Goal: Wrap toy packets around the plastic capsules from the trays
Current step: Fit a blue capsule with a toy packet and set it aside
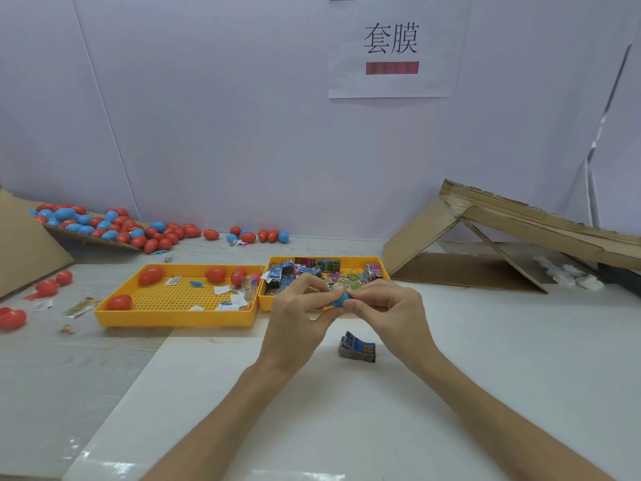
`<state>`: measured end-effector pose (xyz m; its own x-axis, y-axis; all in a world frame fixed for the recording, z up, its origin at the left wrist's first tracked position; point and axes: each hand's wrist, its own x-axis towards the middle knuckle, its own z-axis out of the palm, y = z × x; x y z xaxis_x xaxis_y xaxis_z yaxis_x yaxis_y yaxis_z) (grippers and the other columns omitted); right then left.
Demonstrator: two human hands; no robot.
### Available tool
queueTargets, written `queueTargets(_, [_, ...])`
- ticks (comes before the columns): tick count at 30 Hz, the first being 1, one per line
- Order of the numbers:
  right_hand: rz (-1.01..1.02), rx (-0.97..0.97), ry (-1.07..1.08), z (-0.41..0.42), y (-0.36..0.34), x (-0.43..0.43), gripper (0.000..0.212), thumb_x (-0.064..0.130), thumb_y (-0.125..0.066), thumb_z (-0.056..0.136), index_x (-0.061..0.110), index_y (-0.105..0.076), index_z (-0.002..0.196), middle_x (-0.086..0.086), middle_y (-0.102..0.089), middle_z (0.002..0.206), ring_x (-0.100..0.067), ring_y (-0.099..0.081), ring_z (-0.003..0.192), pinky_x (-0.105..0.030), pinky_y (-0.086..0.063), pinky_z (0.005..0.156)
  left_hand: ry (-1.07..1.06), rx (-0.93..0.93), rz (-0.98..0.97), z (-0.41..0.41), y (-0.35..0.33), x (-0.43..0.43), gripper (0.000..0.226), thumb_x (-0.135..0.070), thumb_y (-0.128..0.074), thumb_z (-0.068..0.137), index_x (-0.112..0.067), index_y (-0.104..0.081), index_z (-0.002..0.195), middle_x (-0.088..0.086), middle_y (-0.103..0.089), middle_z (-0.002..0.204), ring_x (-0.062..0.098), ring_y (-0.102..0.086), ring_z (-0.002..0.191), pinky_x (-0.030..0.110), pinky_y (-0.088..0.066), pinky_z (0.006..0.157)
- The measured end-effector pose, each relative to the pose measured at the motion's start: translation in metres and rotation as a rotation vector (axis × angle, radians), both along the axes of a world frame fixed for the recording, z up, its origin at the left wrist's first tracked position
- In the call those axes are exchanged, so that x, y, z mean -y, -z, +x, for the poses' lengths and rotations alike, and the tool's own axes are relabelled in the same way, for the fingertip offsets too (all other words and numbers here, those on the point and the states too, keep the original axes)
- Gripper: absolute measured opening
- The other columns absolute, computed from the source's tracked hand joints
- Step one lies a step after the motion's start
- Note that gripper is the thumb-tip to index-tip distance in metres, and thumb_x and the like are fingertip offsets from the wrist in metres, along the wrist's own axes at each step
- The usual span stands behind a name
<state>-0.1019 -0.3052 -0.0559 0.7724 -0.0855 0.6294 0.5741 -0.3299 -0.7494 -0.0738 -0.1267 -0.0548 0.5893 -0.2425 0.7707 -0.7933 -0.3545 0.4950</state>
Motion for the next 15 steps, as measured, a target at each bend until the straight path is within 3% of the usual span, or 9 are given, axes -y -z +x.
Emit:
queueTargets(5, [0.075, -0.089, -0.048, -0.0008, -0.0005, -0.0021, 0.015, 0.008, -0.08, 0.084, 0.014, -0.078, 0.098, 0.002, -0.078, 0.093, -0.017, -0.076, 0.087, -0.033, -0.061, 0.079, 0.007, -0.001, -0.005, -0.0019, -0.0018, 0.0009, 0.036, -0.011, -0.082, 0.081, -0.017, -0.075, 0.116, -0.005, -0.06, 0.099, 0.006, -0.062, 0.089, 0.024, -0.058, 0.07])
queueTargets(9, [0.11, -0.125, -0.032, 0.0004, -0.0028, -0.0015, 0.014, 0.009, -0.08, 0.084, 0.011, -0.077, 0.097, 0.003, -0.078, 0.093, -0.016, -0.076, 0.085, -0.027, -0.059, 0.076, 0.036, -0.045, -0.064, -0.0037, -0.0045, 0.0026, 0.043, -0.009, -0.082, 0.082, -0.02, -0.069, 0.121, -0.008, -0.057, 0.104, 0.009, -0.068, 0.085, 0.023, -0.059, 0.073])
queueTargets(15, [0.123, -0.137, -0.03, -0.0005, -0.0036, -0.001, 0.012, 0.008, -0.081, 0.083, 0.012, -0.077, 0.093, 0.005, -0.078, 0.089, -0.015, -0.076, 0.082, -0.022, -0.058, 0.073, 0.029, -0.063, -0.076, -0.0026, -0.0041, 0.0022, 0.033, -0.006, -0.081, 0.082, -0.012, -0.075, 0.114, 0.0, -0.06, 0.101, 0.01, -0.068, 0.086, 0.024, -0.059, 0.076])
